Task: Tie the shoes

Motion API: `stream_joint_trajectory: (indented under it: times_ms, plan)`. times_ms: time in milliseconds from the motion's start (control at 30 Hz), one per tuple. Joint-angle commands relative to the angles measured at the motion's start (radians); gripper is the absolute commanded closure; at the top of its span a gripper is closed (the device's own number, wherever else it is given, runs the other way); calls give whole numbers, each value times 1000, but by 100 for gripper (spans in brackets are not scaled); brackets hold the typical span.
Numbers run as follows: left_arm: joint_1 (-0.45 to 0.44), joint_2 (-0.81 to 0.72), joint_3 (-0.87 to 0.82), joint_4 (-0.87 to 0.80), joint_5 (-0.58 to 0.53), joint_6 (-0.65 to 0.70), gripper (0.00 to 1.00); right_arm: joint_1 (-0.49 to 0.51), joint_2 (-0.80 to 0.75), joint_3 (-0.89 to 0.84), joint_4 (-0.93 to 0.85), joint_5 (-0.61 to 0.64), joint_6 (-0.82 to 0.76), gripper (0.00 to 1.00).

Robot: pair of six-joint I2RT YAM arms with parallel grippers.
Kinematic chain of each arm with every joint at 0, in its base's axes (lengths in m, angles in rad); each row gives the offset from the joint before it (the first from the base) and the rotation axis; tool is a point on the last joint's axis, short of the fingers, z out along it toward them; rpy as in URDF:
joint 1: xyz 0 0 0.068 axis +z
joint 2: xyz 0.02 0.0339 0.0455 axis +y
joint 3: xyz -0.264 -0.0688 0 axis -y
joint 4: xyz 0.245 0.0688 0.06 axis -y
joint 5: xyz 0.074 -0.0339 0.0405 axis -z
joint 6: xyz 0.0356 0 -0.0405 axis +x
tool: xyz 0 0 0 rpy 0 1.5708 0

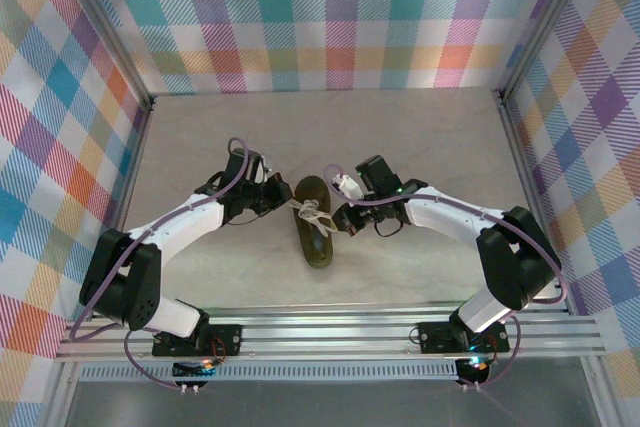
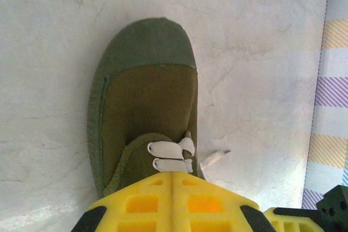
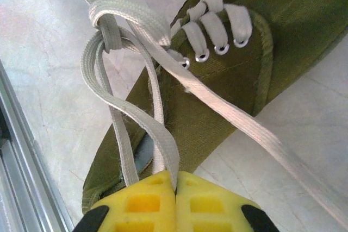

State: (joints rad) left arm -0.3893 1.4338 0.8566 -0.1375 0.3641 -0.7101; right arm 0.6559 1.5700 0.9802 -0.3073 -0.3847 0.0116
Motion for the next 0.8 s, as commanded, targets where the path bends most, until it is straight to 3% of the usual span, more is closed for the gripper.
stream_joint_trajectory:
  times_ms: [0, 567, 767]
  plan:
    - [19, -22, -4, -49, -27, 37, 100, -2, 3, 44, -78, 42, -28, 100]
    - [47, -93, -204, 31, -108, 61, 100, -81, 27, 36, -130, 22, 19, 100]
    - [46, -83, -190, 56, -68, 64, 100, -79, 12, 32, -112, -73, 4, 100]
